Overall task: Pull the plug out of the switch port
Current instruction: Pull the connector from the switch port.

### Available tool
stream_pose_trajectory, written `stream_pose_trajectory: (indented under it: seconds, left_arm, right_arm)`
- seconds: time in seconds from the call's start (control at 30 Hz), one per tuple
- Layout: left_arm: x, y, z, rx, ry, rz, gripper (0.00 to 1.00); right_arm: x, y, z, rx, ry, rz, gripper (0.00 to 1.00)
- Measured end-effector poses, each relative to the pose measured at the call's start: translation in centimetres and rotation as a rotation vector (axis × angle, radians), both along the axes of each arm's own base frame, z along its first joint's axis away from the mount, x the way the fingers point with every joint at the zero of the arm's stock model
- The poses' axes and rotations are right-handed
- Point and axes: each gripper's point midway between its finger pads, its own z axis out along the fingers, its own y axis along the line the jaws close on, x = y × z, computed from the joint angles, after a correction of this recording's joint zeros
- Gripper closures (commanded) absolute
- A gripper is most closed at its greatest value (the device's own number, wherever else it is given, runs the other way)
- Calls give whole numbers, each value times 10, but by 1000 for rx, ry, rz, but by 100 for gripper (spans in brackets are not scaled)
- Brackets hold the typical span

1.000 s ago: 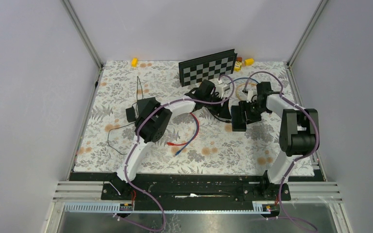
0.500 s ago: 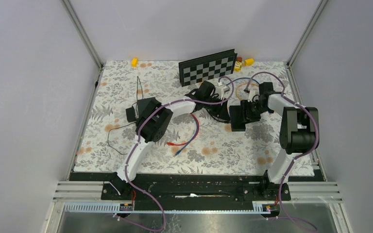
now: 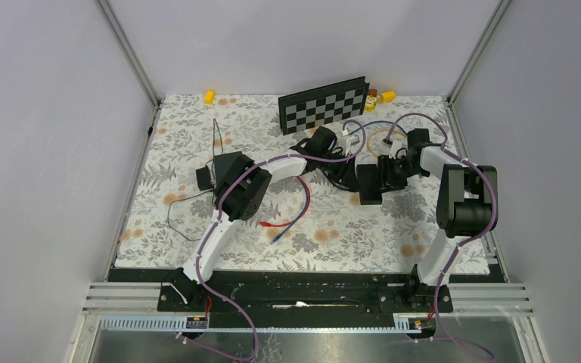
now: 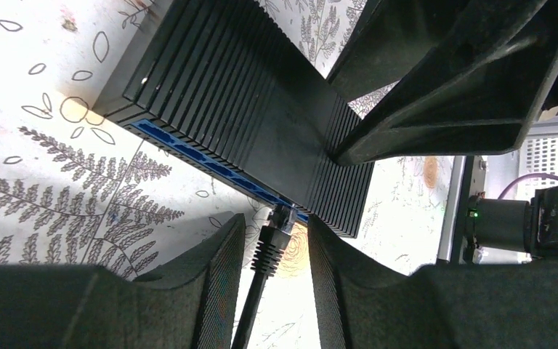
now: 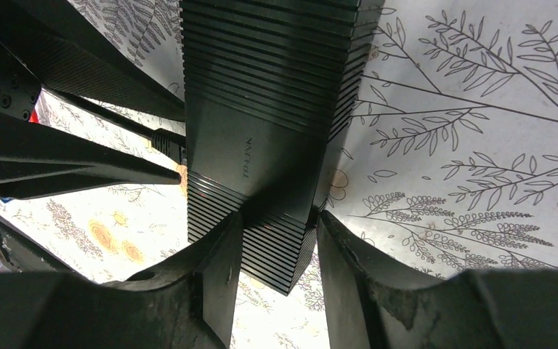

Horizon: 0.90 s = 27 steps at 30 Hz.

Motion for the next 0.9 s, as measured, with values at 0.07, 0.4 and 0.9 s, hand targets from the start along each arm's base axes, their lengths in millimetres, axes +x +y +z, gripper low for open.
stream_pose_trajectory:
  seconds: [0.07,0.4,0.9]
  left_arm:
    - [-1,0,-1,-3,8,-8,61]
    - [-8,-1,-3,-36,67,-41,66]
    - [-4,0,-6,-63,165,-9,72]
  right_arm:
    - [0,1,0,4,1,0,54]
    - [1,3,0,25,6,-6,55]
    - [1,3,0,25,7,-6,57]
